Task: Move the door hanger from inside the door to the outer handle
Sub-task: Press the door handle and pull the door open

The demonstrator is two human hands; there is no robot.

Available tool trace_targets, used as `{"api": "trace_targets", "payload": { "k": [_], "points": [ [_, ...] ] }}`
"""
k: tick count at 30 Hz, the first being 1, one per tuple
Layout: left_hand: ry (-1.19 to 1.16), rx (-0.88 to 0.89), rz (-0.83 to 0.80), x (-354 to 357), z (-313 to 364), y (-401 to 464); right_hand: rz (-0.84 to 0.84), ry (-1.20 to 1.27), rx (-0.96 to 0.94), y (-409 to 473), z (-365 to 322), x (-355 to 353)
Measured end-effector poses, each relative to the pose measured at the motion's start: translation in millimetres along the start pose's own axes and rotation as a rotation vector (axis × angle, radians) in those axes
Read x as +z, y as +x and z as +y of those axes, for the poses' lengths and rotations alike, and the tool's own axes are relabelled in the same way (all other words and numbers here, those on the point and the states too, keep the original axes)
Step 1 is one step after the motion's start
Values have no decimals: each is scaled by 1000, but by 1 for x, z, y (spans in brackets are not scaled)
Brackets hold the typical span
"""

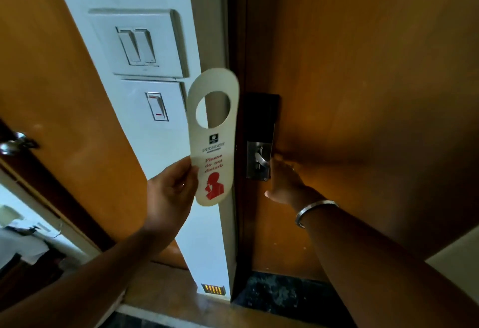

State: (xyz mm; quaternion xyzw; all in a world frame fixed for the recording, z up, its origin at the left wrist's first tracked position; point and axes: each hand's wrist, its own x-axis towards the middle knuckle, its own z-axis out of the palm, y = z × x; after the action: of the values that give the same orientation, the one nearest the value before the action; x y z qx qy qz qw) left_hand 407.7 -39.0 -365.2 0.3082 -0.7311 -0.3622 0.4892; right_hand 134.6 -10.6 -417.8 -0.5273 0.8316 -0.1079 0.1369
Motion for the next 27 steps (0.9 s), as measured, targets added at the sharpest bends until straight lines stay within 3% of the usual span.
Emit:
{"api": "trace_targets", "payload": {
  "k": [9, 14, 23, 27],
  "points": [
    [86, -132, -34, -25, -28, -56, -23, -318, -88, -76, -15, -14],
    [-21, -163, -98, -30, -33, -61, 2, -283, -102, -109, -40, -1],
    [-154, -159, -320, -56, -57, -69, 200, -401, 215, -201, -76, 38],
    [-192, -78, -397, -60, -57, -78, 250, -304, 349, -244, -87, 47]
  ]
}}
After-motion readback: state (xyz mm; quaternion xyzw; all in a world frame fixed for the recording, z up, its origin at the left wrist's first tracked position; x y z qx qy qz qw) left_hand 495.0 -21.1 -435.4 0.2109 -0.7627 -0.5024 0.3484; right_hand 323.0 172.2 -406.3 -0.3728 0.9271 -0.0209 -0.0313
